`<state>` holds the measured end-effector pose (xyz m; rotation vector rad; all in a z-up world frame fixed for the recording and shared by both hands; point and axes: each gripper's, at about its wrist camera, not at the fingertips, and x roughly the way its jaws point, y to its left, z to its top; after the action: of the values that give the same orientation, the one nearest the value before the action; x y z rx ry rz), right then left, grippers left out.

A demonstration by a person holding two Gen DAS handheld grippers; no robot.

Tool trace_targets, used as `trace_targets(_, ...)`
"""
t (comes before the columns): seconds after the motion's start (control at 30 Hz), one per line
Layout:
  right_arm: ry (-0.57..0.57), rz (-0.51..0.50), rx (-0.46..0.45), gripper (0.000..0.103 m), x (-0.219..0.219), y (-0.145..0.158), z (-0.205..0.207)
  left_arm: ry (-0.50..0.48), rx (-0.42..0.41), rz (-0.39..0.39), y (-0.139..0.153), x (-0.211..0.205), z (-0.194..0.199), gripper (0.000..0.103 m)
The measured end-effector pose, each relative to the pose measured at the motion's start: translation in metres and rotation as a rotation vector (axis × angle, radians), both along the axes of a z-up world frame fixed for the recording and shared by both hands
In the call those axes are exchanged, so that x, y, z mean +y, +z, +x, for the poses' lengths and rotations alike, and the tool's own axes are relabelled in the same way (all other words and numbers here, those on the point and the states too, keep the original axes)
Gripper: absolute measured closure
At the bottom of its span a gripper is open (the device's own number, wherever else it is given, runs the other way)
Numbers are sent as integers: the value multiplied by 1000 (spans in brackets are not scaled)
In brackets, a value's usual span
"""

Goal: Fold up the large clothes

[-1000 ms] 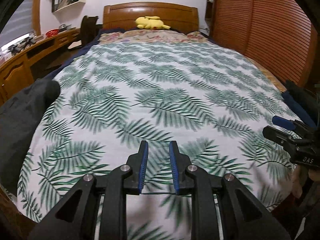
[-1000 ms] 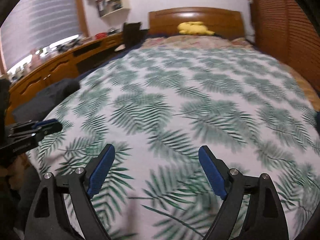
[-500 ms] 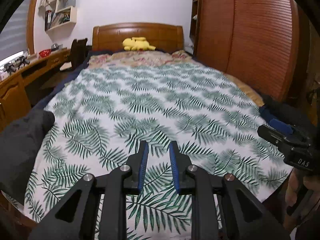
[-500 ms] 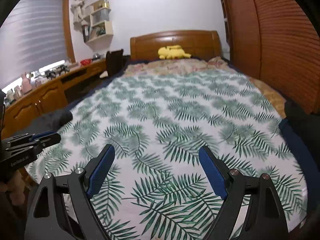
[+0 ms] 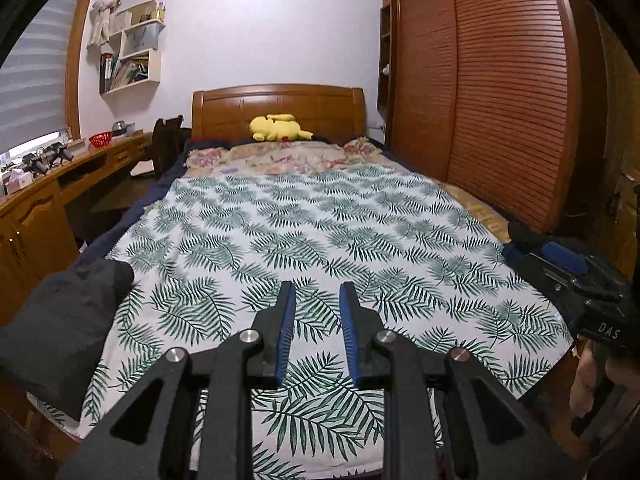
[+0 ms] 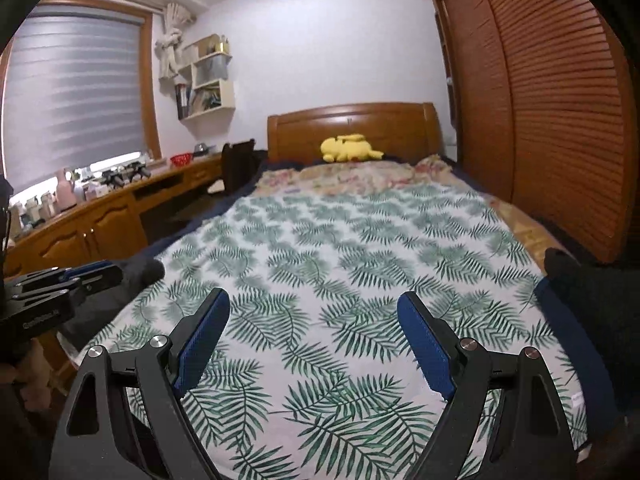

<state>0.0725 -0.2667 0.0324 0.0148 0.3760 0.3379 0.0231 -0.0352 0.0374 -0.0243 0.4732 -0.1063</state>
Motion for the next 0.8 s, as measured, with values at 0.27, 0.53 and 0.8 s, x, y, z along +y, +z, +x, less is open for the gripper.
trace_targets(0.27,-52,-20,-64,15,-7,18,-15,24,-45,-1,18,12,-21,81)
trace_targets(0.53,-57,-19,-77,15,-8,20,-21,40,-48,-13,16,20,-26,80)
trace_targets(0.8,-52,-22,-62,15,-7,17,-18,46,-41,-14,11,21,-26,80)
